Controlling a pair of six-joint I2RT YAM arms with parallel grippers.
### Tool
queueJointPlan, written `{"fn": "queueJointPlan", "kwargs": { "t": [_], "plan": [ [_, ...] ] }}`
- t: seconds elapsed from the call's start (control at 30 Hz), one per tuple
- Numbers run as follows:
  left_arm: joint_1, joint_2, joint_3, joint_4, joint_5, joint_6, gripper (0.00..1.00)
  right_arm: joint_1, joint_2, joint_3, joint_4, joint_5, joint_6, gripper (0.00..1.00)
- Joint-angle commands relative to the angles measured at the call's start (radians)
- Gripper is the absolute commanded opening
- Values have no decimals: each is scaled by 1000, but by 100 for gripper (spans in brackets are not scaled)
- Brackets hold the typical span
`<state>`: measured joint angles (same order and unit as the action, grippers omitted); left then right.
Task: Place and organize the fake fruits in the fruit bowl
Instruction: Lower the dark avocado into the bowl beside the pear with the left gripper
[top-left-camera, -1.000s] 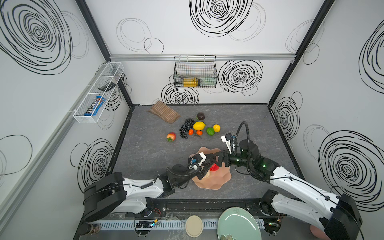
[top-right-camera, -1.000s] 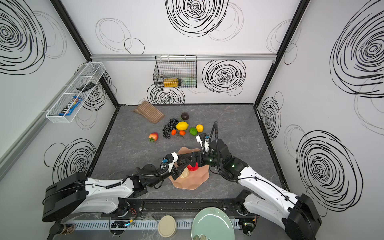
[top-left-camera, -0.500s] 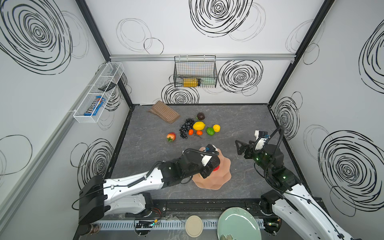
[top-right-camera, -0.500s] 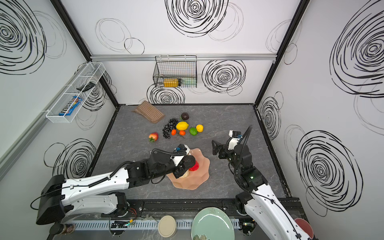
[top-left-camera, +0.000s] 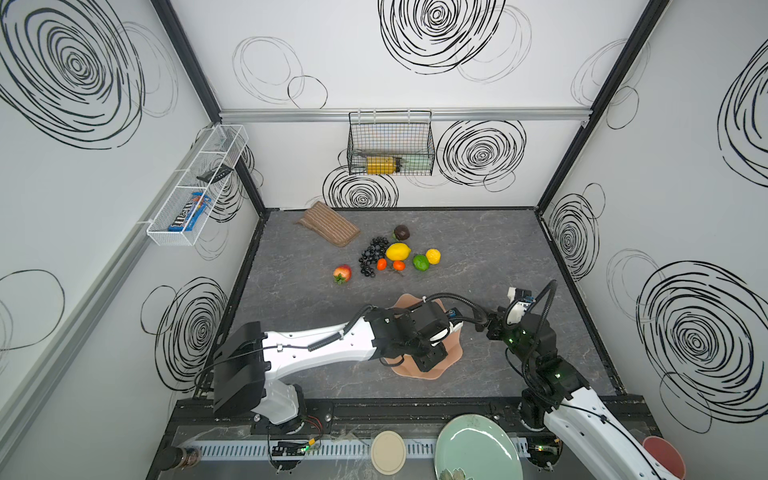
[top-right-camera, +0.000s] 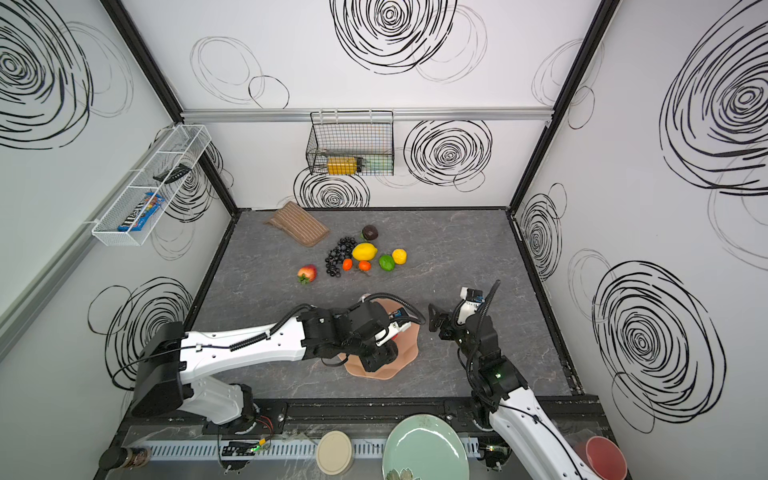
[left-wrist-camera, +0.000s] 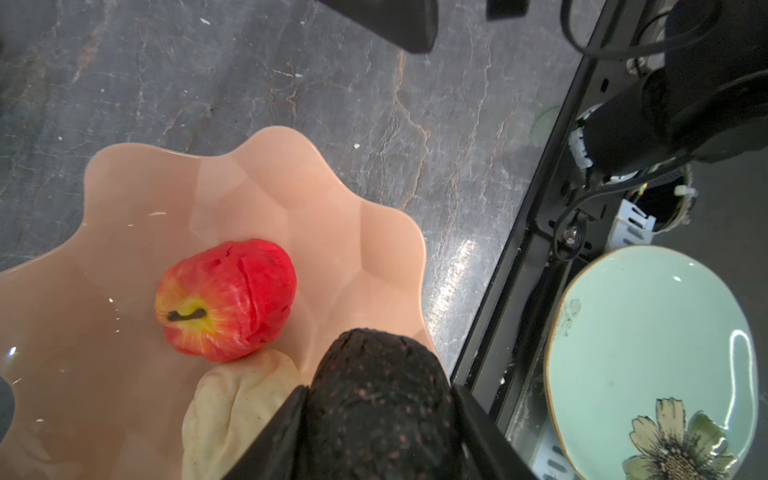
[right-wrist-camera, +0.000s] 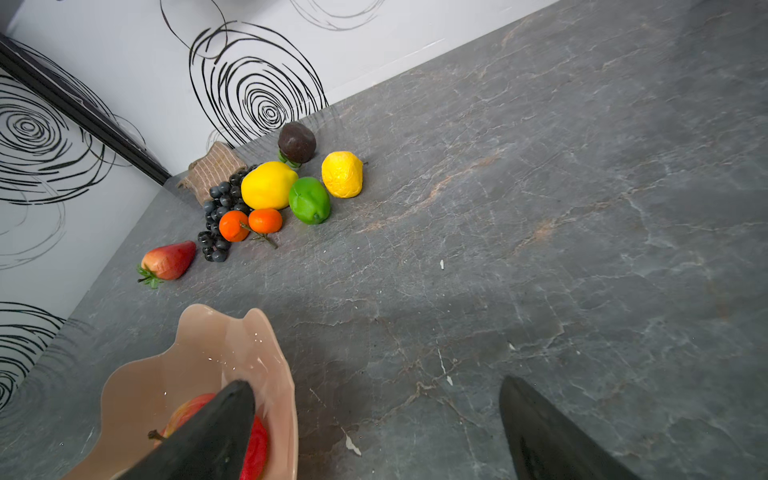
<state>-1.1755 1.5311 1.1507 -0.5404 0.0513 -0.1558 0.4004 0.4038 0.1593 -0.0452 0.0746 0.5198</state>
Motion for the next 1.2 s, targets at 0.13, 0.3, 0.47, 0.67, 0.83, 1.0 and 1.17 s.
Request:
{"fn": "queueJointPlan", "kwargs": {
  "t": [0.13, 0.3, 0.47, 0.67, 0.83, 1.0, 1.17],
  "plan": [
    [-21, 108, 90, -87, -20, 43, 55, -4, -81, -34, 54, 9, 8, 94],
    [-27, 164, 124, -101, -53, 45, 55, -4, -78, -37, 60, 0, 4, 94],
    [-29, 194, 129, -96, -77, 45, 55, -4, -77, -39, 66, -5, 5, 94],
    [-21, 222, 123, -81, -108, 42, 56, -5, -76, -41, 70, -8, 5, 94],
    [-19, 237, 117, -69, -107, 42, 57, -4, -75, -41, 70, -8, 4, 94],
    [-16, 241, 105, -56, -115, 42, 60, -4, -73, -41, 71, -7, 4, 94],
    [-13, 239, 93, -41, -121, 45, 63, -4, -73, -43, 71, -5, 6, 94]
  ]
}}
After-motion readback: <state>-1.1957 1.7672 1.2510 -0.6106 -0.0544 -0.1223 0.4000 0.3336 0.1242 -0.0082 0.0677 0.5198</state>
